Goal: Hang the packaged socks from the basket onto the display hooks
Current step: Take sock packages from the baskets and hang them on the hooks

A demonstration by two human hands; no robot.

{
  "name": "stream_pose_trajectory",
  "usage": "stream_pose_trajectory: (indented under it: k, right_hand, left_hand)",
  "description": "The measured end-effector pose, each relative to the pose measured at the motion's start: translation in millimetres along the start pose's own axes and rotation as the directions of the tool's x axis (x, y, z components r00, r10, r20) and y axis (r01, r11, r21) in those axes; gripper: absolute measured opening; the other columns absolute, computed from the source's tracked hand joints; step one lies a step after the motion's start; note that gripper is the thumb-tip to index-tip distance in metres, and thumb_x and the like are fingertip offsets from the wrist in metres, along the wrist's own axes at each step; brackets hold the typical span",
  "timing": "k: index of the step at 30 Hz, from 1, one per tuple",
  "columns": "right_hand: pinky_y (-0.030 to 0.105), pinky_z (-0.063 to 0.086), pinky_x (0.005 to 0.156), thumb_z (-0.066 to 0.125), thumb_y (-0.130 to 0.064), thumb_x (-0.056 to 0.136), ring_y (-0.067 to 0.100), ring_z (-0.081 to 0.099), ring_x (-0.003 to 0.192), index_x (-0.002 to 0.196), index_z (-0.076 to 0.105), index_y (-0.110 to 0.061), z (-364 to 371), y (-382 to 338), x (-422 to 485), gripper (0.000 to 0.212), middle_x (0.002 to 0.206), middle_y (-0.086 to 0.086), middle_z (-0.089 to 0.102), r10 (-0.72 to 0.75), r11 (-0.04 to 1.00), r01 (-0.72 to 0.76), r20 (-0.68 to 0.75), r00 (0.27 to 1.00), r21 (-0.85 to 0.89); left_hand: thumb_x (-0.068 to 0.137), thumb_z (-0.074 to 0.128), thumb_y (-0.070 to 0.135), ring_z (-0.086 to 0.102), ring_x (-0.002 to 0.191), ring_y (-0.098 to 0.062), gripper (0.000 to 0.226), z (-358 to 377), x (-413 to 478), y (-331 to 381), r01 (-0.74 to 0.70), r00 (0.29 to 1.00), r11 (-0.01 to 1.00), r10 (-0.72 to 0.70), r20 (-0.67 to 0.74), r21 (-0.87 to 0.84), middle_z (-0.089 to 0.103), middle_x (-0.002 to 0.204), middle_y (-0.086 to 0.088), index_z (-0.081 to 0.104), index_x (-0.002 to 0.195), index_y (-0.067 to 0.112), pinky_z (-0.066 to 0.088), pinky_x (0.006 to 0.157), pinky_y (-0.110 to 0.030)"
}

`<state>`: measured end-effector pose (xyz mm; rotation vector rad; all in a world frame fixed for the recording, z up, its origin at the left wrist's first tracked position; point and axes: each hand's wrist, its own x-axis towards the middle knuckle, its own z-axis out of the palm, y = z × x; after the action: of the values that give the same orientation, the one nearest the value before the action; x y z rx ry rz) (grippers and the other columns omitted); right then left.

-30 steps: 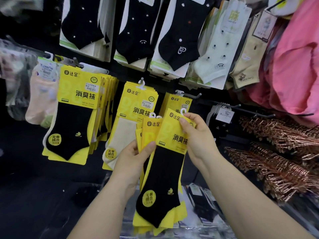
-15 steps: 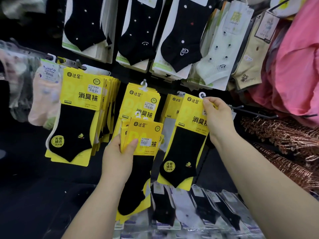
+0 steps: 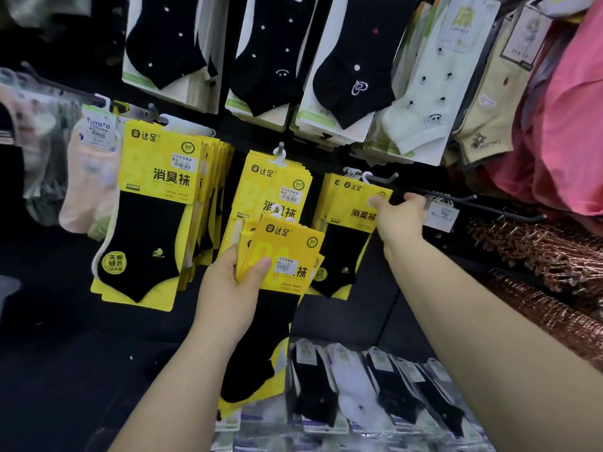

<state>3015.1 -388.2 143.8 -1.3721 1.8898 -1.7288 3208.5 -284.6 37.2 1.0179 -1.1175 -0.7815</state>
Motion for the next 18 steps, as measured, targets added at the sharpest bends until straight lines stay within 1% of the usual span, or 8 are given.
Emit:
stream_pose_trajectory:
  k: [2, 3, 5, 6, 8, 10, 15, 18]
  right_hand:
    - [0.041, 0.041, 0.102, 0.062, -0.033, 0.09, 0.028, 0.047, 0.118, 0.132, 0.038, -0.015, -6, 6, -20, 0.051, 0.137, 0.01, 0.036, -0.069, 0.998, 0.069, -0.012, 0.998, 0.002]
    - [0.031, 0.045, 0.096, 0.061, -0.033, 0.09, 0.022, 0.05, 0.112, 0.127, 0.043, -0.017, -10, 8, -34, 0.043, 0.132, 0.007, 0.042, -0.122, 0.992, 0.12, 0.056, 0.991, 0.044]
    - [0.006, 0.044, 0.067, 0.061, -0.04, 0.089, 0.003, 0.055, 0.091, 0.111, 0.05, -0.025, -16, 12, -68, 0.03, 0.116, -0.002, 0.054, -0.183, 0.981, 0.152, 0.316, 0.931, 0.121]
    - [0.003, 0.042, 0.058, 0.063, -0.046, 0.085, -0.001, 0.054, 0.085, 0.106, 0.05, -0.028, -18, 14, -84, 0.031, 0.109, -0.004, 0.056, -0.191, 0.98, 0.147, 0.437, 0.879, 0.133]
    - [0.013, 0.048, 0.067, 0.07, -0.051, 0.076, 0.006, 0.059, 0.091, 0.106, 0.047, -0.03, -17, 18, -107, 0.043, 0.108, -0.004, 0.058, -0.244, 0.97, 0.193, 0.532, 0.811, 0.149]
    - [0.024, 0.053, 0.078, 0.077, -0.041, 0.072, 0.007, 0.062, 0.095, 0.106, 0.046, -0.031, -14, 20, -118, 0.047, 0.107, -0.007, 0.062, -0.3, 0.954, 0.247, 0.488, 0.819, 0.172]
    - [0.017, 0.054, 0.06, 0.082, -0.009, 0.07, 0.006, 0.07, 0.078, 0.103, 0.047, -0.029, -26, 18, -108, 0.053, 0.097, -0.001, 0.069, -0.267, 0.933, 0.087, 0.509, 0.818, 0.35]
    - [0.019, 0.055, 0.061, 0.081, -0.002, 0.07, 0.008, 0.069, 0.083, 0.106, 0.047, -0.041, -36, 19, -104, 0.063, 0.102, 0.003, 0.067, -0.298, 0.94, 0.138, 0.556, 0.776, 0.311]
  left_hand:
    - [0.093, 0.057, 0.023, 0.066, 0.101, -0.016, 0.016, 2, -1, 2, 0.009, 1.0, 1.0, -0.009, 0.011, -0.028, 0.071, 0.104, 0.006, 0.061, 0.097, 0.037, 0.052, 0.093, -0.043]
    - [0.093, 0.057, 0.023, 0.066, 0.101, -0.015, 0.016, 4, -2, 2, 0.019, 1.0, 0.999, -0.018, 0.019, -0.048, 0.072, 0.104, 0.006, 0.061, 0.097, 0.038, 0.052, 0.093, -0.042]
    - [0.093, 0.057, 0.025, 0.066, 0.101, -0.016, 0.015, 9, -4, 2, 0.05, 0.998, 0.994, -0.046, 0.037, -0.1, 0.072, 0.104, 0.006, 0.062, 0.1, 0.037, 0.052, 0.09, -0.039]
    - [0.093, 0.057, 0.026, 0.067, 0.101, -0.016, 0.014, 11, -5, 2, 0.066, 0.997, 0.989, -0.061, 0.044, -0.13, 0.072, 0.103, 0.006, 0.063, 0.101, 0.036, 0.053, 0.089, -0.037]
    - [0.092, 0.058, 0.025, 0.068, 0.099, -0.015, 0.016, 16, -9, 4, 0.091, 0.994, 0.977, -0.079, 0.069, -0.194, 0.073, 0.102, 0.006, 0.065, 0.105, 0.031, 0.053, 0.088, -0.037]
    - [0.091, 0.06, 0.022, 0.069, 0.098, -0.016, 0.02, 20, -13, 7, 0.116, 0.99, 0.959, -0.091, 0.106, -0.26, 0.074, 0.102, 0.004, 0.066, 0.11, 0.026, 0.054, 0.089, -0.039]
    - [0.089, 0.061, 0.018, 0.068, 0.103, -0.025, 0.02, 16, -13, 6, 0.186, 0.977, 0.915, -0.133, 0.168, -0.359, 0.073, 0.106, -0.005, 0.065, 0.108, 0.019, 0.05, 0.096, -0.049]
    - [0.09, 0.059, 0.014, 0.067, 0.103, -0.028, 0.017, 15, -11, 4, 0.174, 0.98, 0.919, -0.124, 0.158, -0.354, 0.073, 0.107, -0.007, 0.065, 0.105, 0.02, 0.049, 0.095, -0.052]
